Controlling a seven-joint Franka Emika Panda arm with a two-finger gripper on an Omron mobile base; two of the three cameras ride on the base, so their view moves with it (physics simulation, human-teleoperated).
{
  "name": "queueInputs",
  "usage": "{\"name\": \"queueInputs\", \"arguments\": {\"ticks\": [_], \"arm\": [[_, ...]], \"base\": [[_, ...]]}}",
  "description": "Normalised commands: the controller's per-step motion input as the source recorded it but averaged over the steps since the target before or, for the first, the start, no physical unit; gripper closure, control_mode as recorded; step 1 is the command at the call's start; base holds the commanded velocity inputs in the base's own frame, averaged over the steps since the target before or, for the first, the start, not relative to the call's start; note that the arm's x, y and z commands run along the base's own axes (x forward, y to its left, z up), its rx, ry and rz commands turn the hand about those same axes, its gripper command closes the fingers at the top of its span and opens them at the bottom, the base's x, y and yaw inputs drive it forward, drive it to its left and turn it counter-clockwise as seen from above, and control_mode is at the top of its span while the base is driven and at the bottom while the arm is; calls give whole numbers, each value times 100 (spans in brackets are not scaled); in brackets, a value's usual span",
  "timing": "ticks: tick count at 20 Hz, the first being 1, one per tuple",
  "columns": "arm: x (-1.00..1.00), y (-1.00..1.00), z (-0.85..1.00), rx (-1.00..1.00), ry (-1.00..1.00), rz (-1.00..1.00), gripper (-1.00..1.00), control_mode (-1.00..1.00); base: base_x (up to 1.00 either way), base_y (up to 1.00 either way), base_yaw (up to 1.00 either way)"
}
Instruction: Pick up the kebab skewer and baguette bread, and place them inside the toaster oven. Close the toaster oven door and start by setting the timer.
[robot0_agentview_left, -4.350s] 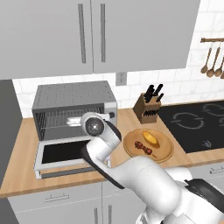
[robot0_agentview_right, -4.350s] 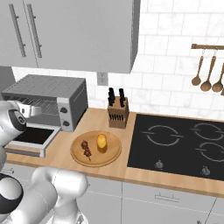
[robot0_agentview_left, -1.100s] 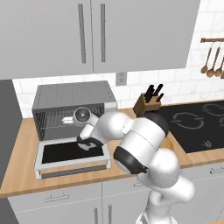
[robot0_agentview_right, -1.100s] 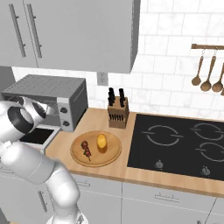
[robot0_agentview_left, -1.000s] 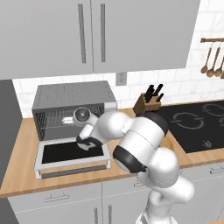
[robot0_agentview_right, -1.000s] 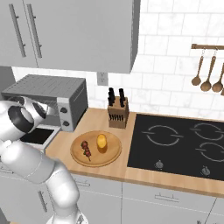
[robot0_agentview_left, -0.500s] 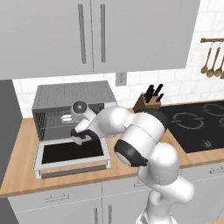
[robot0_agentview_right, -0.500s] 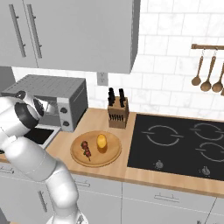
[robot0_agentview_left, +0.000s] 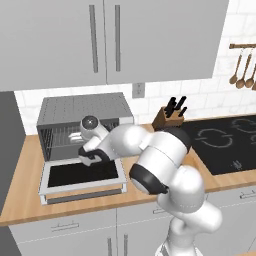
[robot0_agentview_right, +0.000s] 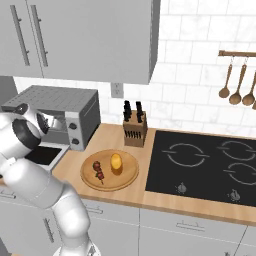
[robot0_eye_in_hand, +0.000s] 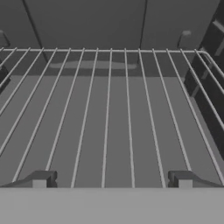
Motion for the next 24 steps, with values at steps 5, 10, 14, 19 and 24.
{"name": "queueInputs", "arguments": {"ticks": [5,10,14,19,24], "arm": [[-58,13,-83,0,1,0,-100,-100],[-61,13,-82,0,4,0,-100,-100],[-56,15,-76,0,6,0,-100,-100],[-66,13,-77,0,7,0,-100,-100],[-82,12,-87,0,3,0,-100,-100]], "base": [[0,0,0],[0,0,0],[0,0,0],[0,0,0],[0,0,0]]}}
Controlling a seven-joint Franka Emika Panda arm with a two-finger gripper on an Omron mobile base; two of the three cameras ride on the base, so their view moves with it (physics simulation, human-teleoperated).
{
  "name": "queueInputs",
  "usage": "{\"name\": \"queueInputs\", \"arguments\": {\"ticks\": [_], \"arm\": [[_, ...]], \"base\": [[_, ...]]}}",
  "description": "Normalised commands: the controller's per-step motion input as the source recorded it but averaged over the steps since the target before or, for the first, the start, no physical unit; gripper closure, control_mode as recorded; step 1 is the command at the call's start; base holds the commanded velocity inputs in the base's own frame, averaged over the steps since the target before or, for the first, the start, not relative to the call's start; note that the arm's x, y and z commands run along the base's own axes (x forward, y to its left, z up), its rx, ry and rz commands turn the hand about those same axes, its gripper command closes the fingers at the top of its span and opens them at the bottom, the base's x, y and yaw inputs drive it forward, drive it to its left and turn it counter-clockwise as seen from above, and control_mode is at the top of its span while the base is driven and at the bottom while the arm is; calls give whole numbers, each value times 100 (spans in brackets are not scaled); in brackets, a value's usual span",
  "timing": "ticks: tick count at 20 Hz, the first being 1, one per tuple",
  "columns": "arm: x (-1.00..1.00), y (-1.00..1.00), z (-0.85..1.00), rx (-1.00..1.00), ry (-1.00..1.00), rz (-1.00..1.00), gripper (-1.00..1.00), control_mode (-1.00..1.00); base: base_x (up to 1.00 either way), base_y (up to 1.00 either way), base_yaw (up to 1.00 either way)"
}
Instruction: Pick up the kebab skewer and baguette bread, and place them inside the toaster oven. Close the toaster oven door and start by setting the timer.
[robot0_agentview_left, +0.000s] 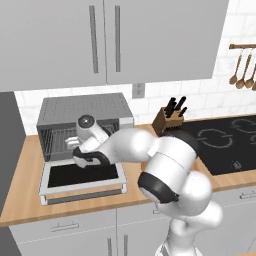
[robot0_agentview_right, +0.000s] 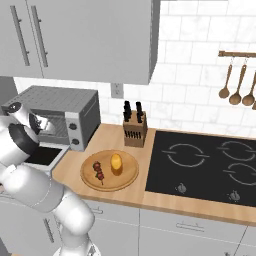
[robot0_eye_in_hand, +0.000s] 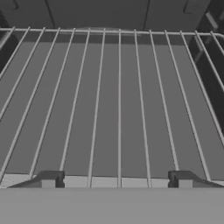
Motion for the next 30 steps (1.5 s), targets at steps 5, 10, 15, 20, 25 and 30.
{"name": "queueInputs", "arguments": {"ticks": [5,10,15,20,25,30], "arm": [[-90,10,-90,0,2,0,-100,-100],[-92,7,-82,0,5,0,-100,-100],[-92,6,-78,0,8,0,-100,-100],[-81,2,-65,0,10,0,-100,-100],[-64,0,-51,0,9,0,-100,-100],[-44,0,-22,0,6,0,-100,-100]], "base": [[0,0,0],[0,0,0],[0,0,0],[0,0,0],[0,0,0],[0,0,0]]}}
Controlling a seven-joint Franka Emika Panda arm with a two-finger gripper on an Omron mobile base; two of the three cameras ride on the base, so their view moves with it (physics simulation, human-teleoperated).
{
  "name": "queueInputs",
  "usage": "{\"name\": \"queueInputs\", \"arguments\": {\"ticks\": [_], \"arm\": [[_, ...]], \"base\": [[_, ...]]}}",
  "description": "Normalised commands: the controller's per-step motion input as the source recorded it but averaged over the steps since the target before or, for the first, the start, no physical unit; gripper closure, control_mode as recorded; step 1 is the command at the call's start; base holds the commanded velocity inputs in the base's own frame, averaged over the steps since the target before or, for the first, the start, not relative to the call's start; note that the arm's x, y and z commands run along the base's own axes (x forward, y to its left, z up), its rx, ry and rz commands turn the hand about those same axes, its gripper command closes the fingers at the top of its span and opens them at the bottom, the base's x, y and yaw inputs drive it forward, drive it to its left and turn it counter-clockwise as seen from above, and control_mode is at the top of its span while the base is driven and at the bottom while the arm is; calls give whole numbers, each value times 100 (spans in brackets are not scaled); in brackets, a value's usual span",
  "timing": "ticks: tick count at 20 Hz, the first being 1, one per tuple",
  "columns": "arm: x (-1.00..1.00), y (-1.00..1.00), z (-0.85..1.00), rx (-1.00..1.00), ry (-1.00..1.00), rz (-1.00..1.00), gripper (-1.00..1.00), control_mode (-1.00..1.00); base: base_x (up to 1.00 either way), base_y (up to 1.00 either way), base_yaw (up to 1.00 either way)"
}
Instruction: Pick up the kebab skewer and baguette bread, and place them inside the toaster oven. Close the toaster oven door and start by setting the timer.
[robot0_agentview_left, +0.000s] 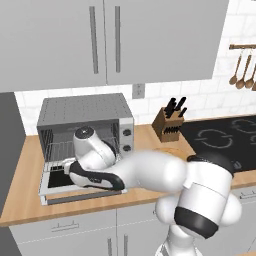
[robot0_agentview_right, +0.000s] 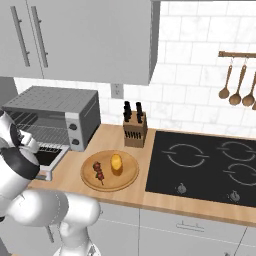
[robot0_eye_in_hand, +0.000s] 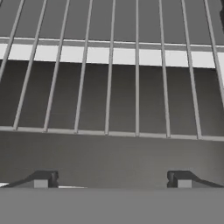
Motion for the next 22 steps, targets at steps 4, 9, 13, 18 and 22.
{"name": "queueInputs", "arguments": {"ticks": [4,9,13,18,22], "arm": [[-14,-16,34,0,0,0,-100,-100],[-17,-36,48,0,5,0,-100,-100],[-40,-94,4,0,3,0,-100,-100],[-22,-100,0,1,5,0,-100,-100],[0,-98,0,0,9,0,-100,-100]], "base": [[0,0,0],[0,0,0],[0,0,0],[0,0,0],[0,0,0]]}}
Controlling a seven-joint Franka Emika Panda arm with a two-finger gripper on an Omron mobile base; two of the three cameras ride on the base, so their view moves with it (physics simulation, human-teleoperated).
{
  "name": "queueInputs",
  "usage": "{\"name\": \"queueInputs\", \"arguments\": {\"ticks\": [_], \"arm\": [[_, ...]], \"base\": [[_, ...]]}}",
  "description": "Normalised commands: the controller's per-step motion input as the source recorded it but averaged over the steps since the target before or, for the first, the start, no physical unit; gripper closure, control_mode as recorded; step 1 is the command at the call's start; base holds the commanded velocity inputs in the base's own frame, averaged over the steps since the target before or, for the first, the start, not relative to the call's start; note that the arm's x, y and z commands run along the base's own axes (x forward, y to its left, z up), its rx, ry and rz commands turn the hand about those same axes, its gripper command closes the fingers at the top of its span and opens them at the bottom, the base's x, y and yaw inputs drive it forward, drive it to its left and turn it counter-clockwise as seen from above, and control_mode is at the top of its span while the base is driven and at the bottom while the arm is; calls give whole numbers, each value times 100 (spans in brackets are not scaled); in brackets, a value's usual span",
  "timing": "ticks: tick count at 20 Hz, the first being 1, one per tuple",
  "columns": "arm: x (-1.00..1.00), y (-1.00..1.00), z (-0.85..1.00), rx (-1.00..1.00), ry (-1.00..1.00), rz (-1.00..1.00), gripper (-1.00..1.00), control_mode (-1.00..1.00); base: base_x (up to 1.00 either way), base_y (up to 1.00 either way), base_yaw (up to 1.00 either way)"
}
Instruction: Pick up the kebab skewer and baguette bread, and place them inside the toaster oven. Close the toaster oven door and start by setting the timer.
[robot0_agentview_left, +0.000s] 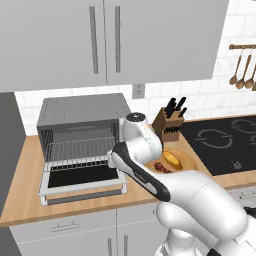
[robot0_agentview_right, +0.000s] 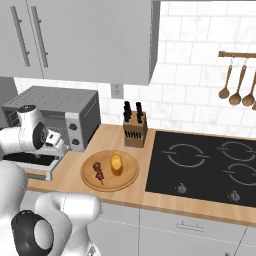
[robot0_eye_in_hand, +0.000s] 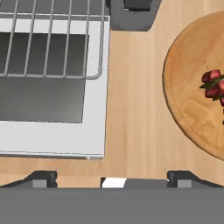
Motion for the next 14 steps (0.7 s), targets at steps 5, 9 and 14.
{"name": "queueInputs", "arguments": {"ticks": [5,9,14], "arm": [[0,-84,0,0,13,0,-100,-100],[0,-63,0,0,16,0,-100,-100],[1,-51,0,0,14,0,-100,-100]], "base": [[0,0,0],[0,0,0],[0,0,0]]}}
